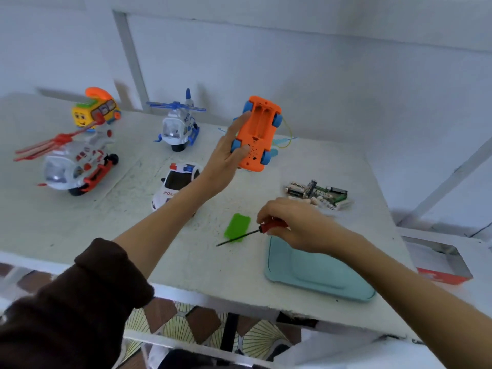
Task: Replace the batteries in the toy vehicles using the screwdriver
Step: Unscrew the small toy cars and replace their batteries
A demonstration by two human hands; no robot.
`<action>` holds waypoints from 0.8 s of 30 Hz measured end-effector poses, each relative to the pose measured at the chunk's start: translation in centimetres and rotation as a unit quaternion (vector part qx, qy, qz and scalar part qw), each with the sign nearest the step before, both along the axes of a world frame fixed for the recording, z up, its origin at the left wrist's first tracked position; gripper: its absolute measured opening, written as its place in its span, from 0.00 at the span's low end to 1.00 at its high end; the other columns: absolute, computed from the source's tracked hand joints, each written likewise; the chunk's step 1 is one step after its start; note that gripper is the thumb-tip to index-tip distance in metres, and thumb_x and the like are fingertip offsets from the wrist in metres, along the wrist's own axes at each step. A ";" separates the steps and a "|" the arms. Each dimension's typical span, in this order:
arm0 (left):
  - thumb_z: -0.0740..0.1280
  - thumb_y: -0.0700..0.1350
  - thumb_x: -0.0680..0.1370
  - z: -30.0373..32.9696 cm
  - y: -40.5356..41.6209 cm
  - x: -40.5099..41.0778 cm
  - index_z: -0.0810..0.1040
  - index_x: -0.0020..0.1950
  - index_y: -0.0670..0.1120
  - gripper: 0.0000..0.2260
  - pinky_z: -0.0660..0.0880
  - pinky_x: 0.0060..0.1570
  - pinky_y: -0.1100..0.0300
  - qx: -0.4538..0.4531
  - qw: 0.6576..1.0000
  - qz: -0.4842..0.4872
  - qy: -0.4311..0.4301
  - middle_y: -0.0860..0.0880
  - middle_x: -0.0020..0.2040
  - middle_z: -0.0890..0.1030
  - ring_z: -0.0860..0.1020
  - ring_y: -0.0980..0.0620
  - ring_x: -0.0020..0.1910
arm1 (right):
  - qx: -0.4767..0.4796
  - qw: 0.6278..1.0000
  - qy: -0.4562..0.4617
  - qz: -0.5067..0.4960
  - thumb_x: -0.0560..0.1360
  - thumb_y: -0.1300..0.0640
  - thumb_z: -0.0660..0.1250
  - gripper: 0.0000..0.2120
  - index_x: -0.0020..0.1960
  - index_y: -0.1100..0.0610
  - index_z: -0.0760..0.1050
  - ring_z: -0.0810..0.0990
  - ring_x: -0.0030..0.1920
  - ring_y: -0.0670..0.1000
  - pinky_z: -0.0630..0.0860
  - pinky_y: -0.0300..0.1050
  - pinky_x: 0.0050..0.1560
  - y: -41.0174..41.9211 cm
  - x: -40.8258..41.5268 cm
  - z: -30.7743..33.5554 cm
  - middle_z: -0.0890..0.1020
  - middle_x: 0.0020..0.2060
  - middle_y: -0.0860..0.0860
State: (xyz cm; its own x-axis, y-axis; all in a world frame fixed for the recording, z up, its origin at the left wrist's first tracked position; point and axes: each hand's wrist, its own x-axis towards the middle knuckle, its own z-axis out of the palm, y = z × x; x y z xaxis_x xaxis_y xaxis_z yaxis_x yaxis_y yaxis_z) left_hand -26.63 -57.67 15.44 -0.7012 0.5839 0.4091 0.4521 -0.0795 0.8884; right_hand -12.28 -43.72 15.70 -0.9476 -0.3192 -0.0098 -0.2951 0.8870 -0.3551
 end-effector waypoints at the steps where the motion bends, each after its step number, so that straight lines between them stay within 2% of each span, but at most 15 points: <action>1: 0.59 0.48 0.77 -0.2 -0.6 0.2 0.56 0.71 0.54 0.23 0.77 0.54 0.60 0.009 1.000 0.005 -0.009 0.57 0.65 0.66 0.75 0.60 0.58 | -0.006 1.000 -0.013 0.016 0.75 0.62 0.65 0.09 0.55 0.56 0.75 0.73 0.52 0.48 0.70 0.47 0.54 -0.6 -0.3 -0.4 0.78 0.50 0.50; 3: 0.57 0.43 0.79 -0.7 -1.7 0.7 0.55 0.71 0.53 0.22 0.77 0.52 0.61 0.021 0.999 0.011 -0.027 0.56 0.65 0.66 0.76 0.61 0.58 | -0.009 0.999 -0.026 0.046 0.73 0.65 0.66 0.08 0.51 0.59 0.76 0.74 0.51 0.52 0.70 0.48 0.53 -1.6 -0.9 -1.4 0.79 0.47 0.52; 7: 0.56 0.43 0.78 -1.5 -3.2 1.7 0.56 0.71 0.57 0.22 0.75 0.60 0.53 0.003 0.999 0.033 -0.019 0.50 0.69 0.64 0.71 0.49 0.65 | 0.001 0.996 -0.003 0.089 0.67 0.68 0.66 0.10 0.46 0.60 0.78 0.75 0.47 0.57 0.73 0.56 0.48 -2.5 -1.3 -3.3 0.78 0.45 0.55; 9: 0.56 0.43 0.78 -1.8 -3.6 2.1 0.57 0.70 0.58 0.22 0.74 0.61 0.52 -0.002 0.999 0.038 -0.020 0.49 0.71 0.62 0.70 0.47 0.67 | -0.001 0.996 0.012 0.085 0.66 0.67 0.66 0.10 0.46 0.59 0.79 0.75 0.47 0.57 0.73 0.56 0.47 -2.6 -1.4 -3.8 0.78 0.45 0.55; 12: 0.56 0.43 0.79 -2.1 -3.7 2.7 0.57 0.70 0.60 0.22 0.75 0.60 0.55 -0.001 0.999 0.034 -0.019 0.46 0.72 0.62 0.70 0.47 0.66 | 0.017 0.996 0.042 0.077 0.68 0.64 0.68 0.08 0.46 0.57 0.80 0.75 0.49 0.57 0.69 0.51 0.49 -2.8 -1.4 -4.2 0.79 0.45 0.53; 15: 0.55 0.41 0.80 -2.2 -3.3 3.3 0.56 0.70 0.58 0.22 0.75 0.53 0.64 -0.002 0.999 0.036 -0.025 0.53 0.66 0.66 0.73 0.53 0.60 | 0.023 0.992 0.091 0.081 0.65 0.61 0.69 0.08 0.44 0.54 0.81 0.78 0.45 0.58 0.70 0.52 0.44 -2.8 -1.2 -4.6 0.81 0.42 0.51; 18: 0.55 0.41 0.79 -2.4 -2.5 3.7 0.56 0.69 0.59 0.22 0.75 0.51 0.66 0.007 0.999 0.036 -0.034 0.59 0.63 0.67 0.74 0.58 0.57 | 0.007 0.994 0.088 0.059 0.65 0.64 0.69 0.13 0.49 0.56 0.80 0.77 0.47 0.59 0.73 0.55 0.44 -2.2 -0.6 -4.1 0.80 0.47 0.54; 21: 0.55 0.42 0.78 -2.4 -1.6 3.9 0.57 0.69 0.61 0.23 0.74 0.53 0.64 0.029 0.998 0.029 -0.037 0.54 0.66 0.67 0.74 0.56 0.59 | -0.033 0.997 0.063 0.012 0.68 0.67 0.70 0.12 0.52 0.59 0.79 0.75 0.50 0.55 0.72 0.51 0.51 0.3 0.6 -2.7 0.78 0.50 0.54; 24: 0.55 0.41 0.78 -2.3 -0.2 4.2 0.56 0.71 0.57 0.23 0.75 0.55 0.62 0.051 0.998 0.019 -0.028 0.49 0.69 0.64 0.72 0.51 0.63 | -0.022 0.998 0.032 -0.056 0.69 0.67 0.71 0.10 0.50 0.60 0.80 0.75 0.46 0.53 0.72 0.48 0.50 4.3 2.4 -1.4 0.77 0.47 0.53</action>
State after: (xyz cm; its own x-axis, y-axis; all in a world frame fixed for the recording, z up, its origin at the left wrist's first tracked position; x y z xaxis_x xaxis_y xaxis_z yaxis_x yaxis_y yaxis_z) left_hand -22.44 -57.91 13.10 -0.7456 0.5142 0.4239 0.4056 -0.1546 0.9009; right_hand -9.86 -39.38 14.26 -0.9757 -0.2094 0.0642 -0.2180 0.8998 -0.3779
